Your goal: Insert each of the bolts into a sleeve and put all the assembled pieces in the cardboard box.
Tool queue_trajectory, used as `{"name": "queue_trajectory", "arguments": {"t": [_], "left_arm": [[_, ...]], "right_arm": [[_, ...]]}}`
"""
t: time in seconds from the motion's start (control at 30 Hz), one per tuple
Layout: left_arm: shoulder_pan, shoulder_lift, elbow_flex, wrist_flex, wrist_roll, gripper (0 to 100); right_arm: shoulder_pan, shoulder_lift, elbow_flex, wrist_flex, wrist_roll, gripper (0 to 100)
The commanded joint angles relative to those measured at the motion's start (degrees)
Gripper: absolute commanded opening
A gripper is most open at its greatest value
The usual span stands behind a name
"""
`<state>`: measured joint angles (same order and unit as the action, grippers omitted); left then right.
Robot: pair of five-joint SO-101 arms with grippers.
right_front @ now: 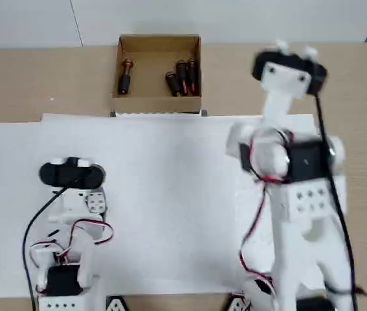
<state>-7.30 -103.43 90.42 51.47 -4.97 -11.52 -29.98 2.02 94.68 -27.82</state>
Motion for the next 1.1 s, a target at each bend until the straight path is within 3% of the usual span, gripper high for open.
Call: {"name": "queue_trajectory", "arguments": {"t": [0.0, 0.17, 0.37, 0.8, 1.07], "left_arm": [[-2.9, -0.5, -7.1, 0.2, -4.5, 1], [-4.0, -0.5, -11.3, 1.6, -9.3, 1], [-4.0, -0.5, -15.5, 6.8, -10.2, 1], [-4.0, 0.0, -18.2, 7.9, -17.3, 1], [-4.0, 20.0, -33.9, 12.1, -16.9, 1]], "right_arm": [[3.5, -9.2, 9.9, -2.0, 0.8, 0.3], [7.3, -21.0, 26.6, -8.3, 4.1, 0.3], [9.8, -36.6, 42.5, -15.9, 8.5, 0.3], [9.8, -55.2, 55.1, -15.9, 12.0, 0.2], [9.8, -57.5, 58.8, -16.0, 11.6, 0.2]]}}
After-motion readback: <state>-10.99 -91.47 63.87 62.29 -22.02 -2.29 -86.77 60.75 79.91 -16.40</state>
